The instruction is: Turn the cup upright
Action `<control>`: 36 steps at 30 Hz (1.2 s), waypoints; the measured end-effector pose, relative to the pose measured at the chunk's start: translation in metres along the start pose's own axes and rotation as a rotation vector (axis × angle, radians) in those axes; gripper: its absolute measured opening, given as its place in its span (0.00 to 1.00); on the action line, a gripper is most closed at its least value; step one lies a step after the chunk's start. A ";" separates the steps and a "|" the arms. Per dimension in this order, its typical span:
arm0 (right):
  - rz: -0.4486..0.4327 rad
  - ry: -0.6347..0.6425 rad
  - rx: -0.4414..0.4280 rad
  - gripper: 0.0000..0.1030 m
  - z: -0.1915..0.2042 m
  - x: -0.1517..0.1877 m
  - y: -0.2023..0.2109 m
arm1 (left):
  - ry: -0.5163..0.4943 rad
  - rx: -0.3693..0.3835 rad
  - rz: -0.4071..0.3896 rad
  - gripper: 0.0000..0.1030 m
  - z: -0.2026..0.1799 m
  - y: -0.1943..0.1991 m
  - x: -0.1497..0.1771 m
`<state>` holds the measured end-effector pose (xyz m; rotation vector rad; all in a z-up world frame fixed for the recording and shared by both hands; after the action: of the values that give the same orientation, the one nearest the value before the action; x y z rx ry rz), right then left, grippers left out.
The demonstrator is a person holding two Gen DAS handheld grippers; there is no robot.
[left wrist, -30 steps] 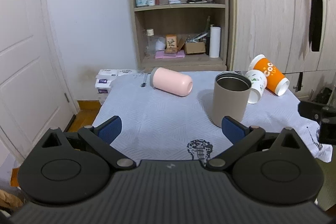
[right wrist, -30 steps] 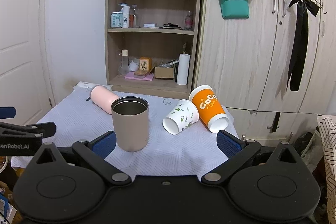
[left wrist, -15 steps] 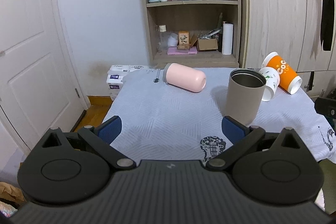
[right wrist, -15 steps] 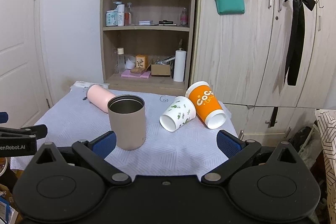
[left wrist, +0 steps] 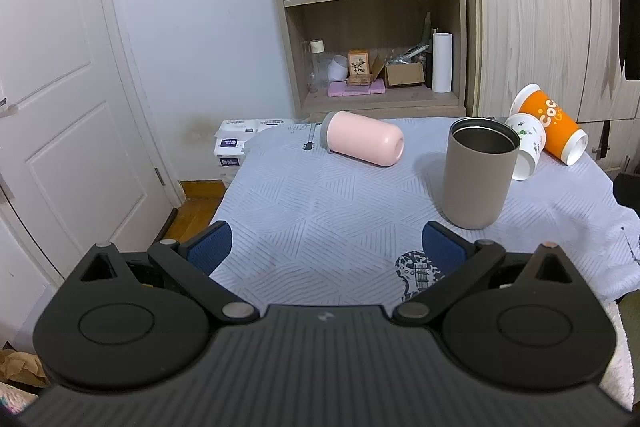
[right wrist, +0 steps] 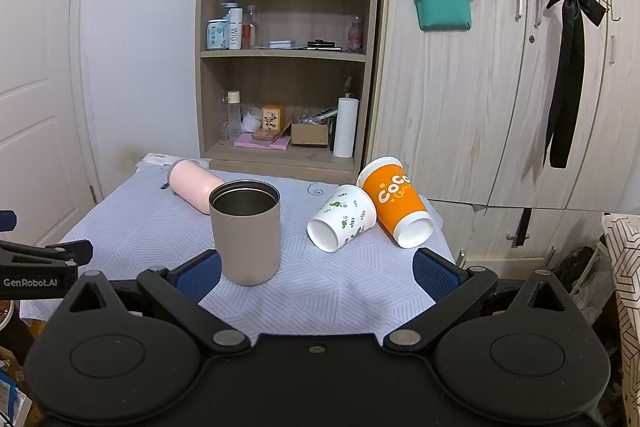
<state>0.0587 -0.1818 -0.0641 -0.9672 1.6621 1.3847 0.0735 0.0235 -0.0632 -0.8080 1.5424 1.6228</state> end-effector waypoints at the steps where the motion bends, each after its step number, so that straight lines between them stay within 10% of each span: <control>1: 0.000 0.001 0.000 1.00 0.001 0.000 0.000 | -0.001 0.000 0.000 1.00 0.000 0.000 0.000; 36: -0.002 0.008 0.005 1.00 -0.001 0.000 0.005 | 0.000 -0.002 -0.027 1.00 0.006 0.007 -0.007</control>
<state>0.0542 -0.1825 -0.0614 -0.9728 1.6696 1.3767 0.0714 0.0291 -0.0530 -0.8265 1.5242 1.6050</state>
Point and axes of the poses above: each gripper's, at about its wrist camera, not at the fingertips, and y roughly against the way its jaws point, z to its left, x to its underside, the point moved 8 cm from there along -y, roughly the way its jaws point, and after that the axes turned 6 degrees about x, right-handed, at the moved point
